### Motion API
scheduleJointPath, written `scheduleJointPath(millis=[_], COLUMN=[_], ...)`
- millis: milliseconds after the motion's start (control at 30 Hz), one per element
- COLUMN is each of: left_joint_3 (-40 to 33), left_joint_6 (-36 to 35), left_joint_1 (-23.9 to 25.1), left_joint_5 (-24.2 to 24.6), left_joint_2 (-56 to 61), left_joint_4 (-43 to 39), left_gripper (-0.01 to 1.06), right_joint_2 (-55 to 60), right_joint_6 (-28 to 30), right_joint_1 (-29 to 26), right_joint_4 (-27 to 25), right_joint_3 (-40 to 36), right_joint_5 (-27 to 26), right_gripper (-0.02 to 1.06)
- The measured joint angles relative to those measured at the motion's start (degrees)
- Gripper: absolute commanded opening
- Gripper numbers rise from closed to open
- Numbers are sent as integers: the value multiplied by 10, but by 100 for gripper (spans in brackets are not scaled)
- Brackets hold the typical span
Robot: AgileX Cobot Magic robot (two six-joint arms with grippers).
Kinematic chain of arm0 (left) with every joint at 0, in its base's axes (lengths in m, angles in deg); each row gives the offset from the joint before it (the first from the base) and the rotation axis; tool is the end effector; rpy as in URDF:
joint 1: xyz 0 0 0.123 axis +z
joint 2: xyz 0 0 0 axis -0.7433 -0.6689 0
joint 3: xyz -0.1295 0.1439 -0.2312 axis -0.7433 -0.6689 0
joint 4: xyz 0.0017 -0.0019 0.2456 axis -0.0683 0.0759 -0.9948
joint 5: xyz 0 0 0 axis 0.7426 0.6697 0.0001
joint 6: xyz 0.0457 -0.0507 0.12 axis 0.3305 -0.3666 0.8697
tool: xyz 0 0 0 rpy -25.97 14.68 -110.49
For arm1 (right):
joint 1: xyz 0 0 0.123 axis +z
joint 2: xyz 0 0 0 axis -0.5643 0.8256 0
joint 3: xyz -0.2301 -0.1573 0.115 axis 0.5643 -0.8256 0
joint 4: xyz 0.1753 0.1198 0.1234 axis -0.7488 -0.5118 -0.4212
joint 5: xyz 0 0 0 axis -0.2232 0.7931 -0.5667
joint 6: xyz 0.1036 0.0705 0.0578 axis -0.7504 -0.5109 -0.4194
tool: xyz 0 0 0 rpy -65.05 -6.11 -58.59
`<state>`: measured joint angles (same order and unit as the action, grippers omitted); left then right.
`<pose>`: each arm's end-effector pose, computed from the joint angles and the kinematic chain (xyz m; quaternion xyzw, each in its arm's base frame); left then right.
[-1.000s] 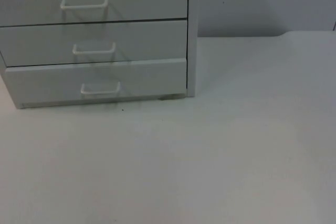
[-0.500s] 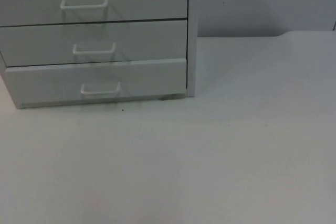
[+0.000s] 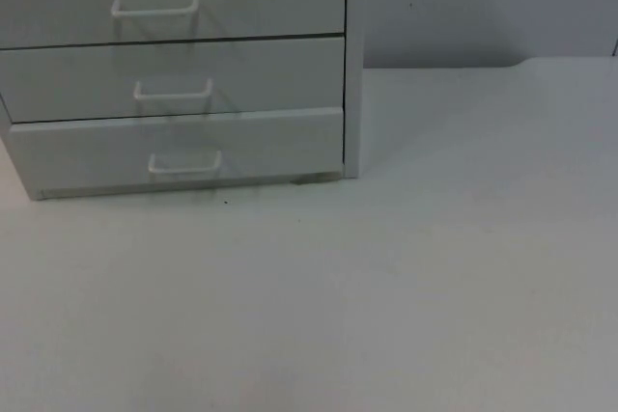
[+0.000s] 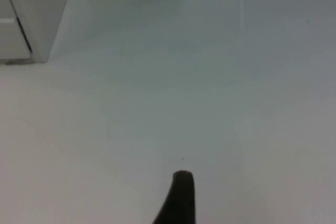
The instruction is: Open the drawer with the left hand, place the block into the drawer with the right hand, then close the drawer with the left hand.
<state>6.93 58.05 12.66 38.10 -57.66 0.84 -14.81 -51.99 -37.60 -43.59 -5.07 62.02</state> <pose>0.0106 -0.0096 0.2506 0.2534 0.8208 -0.1665 0.4841 0.0122 0.0098 0.2570 -0.0239 0.8539 0.0004 0.5199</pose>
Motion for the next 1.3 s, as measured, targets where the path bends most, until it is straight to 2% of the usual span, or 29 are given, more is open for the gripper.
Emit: scheduleJointPath(millis=[233, 700, 867, 1167, 1233, 1300], left_joint_3=[0, 0, 0, 0, 0, 0], left_joint_6=[0, 0, 0, 0, 0, 0], left_joint_1=[0, 0, 0, 0, 0, 0], left_joint_5=[0, 0, 0, 0, 0, 0], left_joint_2=[0, 0, 0, 0, 0, 0], left_joint_4=[0, 0, 0, 0, 0, 0], left_gripper=[0, 0, 0, 0, 0, 3], right_joint_2=[0, 0, 0, 0, 0, 0], right_joint_6=[-27, -34, -61, -66, -66, -66], right_joint_1=[0, 0, 0, 0, 0, 0], right_joint_4=[25, 36, 69, 71, 71, 71], right_joint_3=[0, 0, 0, 0, 0, 0], right_joint_5=[0, 0, 0, 0, 0, 0], right_gripper=[72, 72, 72, 72, 73, 82])
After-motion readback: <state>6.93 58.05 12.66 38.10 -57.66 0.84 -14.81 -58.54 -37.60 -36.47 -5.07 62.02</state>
